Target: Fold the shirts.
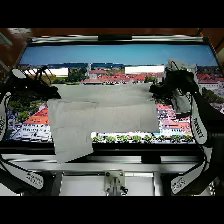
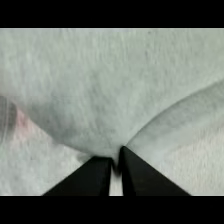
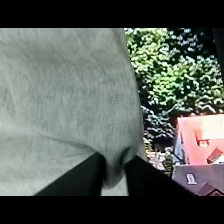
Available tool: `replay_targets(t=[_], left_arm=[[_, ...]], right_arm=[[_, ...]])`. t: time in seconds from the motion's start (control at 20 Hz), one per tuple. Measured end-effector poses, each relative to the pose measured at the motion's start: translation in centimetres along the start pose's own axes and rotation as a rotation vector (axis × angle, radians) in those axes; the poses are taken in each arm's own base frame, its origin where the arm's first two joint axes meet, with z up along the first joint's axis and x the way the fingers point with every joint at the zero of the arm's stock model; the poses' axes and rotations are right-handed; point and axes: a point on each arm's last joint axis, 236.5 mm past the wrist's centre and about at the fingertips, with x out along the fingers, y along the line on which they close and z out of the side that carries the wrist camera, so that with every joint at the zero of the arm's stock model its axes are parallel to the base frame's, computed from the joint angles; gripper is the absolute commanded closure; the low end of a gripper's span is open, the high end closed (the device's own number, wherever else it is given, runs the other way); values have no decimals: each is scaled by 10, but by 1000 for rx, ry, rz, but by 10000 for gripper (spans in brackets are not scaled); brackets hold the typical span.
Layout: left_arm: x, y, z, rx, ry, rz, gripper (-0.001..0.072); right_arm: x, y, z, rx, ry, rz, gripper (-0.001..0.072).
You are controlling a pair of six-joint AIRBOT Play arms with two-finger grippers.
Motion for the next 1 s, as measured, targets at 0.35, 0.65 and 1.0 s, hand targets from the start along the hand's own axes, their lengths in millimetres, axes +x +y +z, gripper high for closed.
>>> replay_targets(t=[0.35,0.65,1.0], left_arm=[[-29,-21,-33,-66,124,-76,291],[-69,-25,-117,-216,184,-112,283],[-47,-7,-223,-410,185,-140,281]], right_arm=[[-70,-13,-6,-35,-22,-33,199],[-136,-68,-66,-44,78,-149,199],[-123,-85,-133,15,164,-75,199]])
